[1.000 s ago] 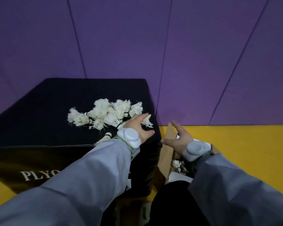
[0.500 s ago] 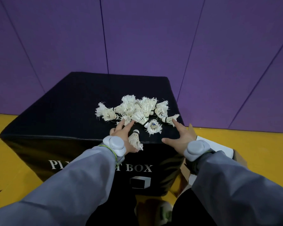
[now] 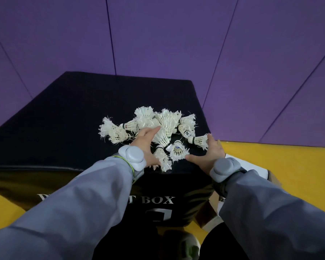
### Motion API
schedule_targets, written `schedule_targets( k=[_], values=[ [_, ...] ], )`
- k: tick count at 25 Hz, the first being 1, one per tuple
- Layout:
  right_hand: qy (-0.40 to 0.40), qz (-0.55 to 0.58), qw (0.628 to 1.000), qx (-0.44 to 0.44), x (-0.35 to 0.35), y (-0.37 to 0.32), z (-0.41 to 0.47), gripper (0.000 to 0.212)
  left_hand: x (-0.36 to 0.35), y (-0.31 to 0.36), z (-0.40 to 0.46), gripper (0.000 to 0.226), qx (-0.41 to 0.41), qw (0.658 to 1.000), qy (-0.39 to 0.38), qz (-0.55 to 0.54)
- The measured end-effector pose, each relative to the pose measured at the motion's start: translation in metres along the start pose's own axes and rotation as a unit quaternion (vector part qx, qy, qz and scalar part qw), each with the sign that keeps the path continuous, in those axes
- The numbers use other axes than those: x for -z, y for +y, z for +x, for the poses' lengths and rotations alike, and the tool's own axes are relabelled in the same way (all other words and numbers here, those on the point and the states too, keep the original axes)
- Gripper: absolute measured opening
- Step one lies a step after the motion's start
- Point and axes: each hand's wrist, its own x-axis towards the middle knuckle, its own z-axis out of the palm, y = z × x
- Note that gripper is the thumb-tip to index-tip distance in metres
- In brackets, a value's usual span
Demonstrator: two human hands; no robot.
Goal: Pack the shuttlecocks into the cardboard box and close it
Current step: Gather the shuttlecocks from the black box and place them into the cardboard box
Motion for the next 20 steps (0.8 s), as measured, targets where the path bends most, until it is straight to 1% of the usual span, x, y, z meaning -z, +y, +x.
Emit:
schedule_targets(
  k=[1,3,5,7,9,10,15,20],
  values=[
    [0.009,0.014,1.000,-0.004,-0.002,-0.002,0.001,0.102,-0.002,0.001,0.003,0.106,0.007,1.000,0.018,-0.007],
    [0.036,0.048,0.998,-0.017,-0.006,-0.006,0.006,0.088,-0.007,0.001,0.011,0.097,0.022,0.998,0.052,-0.033],
    [0.044,0.063,0.997,-0.023,-0.010,-0.011,0.010,0.068,-0.012,0.002,0.014,0.078,0.023,0.996,0.075,-0.043],
    [0.042,0.077,0.996,-0.011,-0.017,-0.012,0.014,0.048,-0.016,0.002,0.015,0.053,0.014,0.995,0.094,-0.039],
    [0.056,0.087,0.995,0.000,-0.022,-0.014,0.017,0.034,-0.018,0.003,0.014,0.032,0.005,0.993,0.111,-0.032],
    [0.065,0.089,0.994,-0.002,-0.022,-0.016,0.017,0.031,-0.018,0.004,0.014,0.027,0.007,0.992,0.121,-0.030],
    [0.109,0.048,0.993,-0.014,-0.011,-0.017,0.009,0.033,-0.015,0.007,0.013,0.033,0.020,0.989,0.144,-0.008],
    [0.129,0.098,0.986,-0.028,-0.001,-0.012,0.005,0.033,-0.009,0.016,0.008,0.033,0.019,0.988,0.153,-0.008]
  ],
)
